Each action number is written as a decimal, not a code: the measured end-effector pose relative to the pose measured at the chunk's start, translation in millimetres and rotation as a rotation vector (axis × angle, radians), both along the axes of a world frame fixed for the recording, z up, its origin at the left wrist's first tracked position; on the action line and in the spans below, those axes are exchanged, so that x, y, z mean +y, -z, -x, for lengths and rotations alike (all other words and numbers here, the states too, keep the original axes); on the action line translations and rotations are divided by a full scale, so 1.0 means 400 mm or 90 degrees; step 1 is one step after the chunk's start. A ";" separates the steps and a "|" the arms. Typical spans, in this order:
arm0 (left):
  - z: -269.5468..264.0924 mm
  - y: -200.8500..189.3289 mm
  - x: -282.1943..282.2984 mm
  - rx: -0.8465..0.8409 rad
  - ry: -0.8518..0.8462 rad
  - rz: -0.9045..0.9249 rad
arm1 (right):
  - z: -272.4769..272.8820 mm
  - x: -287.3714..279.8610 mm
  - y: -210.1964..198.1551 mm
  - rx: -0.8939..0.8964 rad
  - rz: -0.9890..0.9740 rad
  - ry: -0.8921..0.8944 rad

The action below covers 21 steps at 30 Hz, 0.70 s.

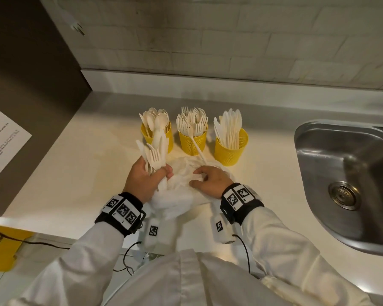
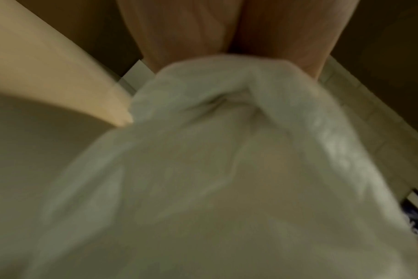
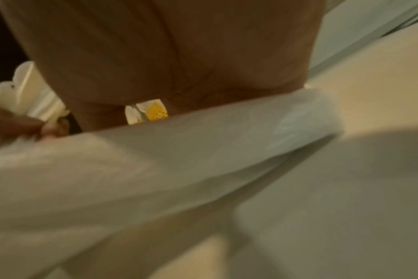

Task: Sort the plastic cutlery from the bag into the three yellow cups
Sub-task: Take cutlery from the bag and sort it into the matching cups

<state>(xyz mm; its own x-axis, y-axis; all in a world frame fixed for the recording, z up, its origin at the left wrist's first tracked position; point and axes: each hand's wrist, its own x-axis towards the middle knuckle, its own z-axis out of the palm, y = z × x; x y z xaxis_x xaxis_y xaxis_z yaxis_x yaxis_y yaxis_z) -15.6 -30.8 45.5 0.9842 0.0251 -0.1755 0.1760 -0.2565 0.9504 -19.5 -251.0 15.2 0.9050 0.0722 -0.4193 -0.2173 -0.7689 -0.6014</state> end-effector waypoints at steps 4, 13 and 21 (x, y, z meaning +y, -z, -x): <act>-0.010 -0.039 0.002 -0.038 -0.083 0.100 | 0.017 0.008 0.019 0.000 0.125 -0.052; -0.032 -0.125 0.026 -0.150 -0.069 0.120 | 0.029 -0.003 0.010 -0.155 0.058 0.024; -0.012 -0.096 -0.023 -0.127 -0.033 0.123 | 0.007 -0.005 -0.013 -0.227 0.007 0.160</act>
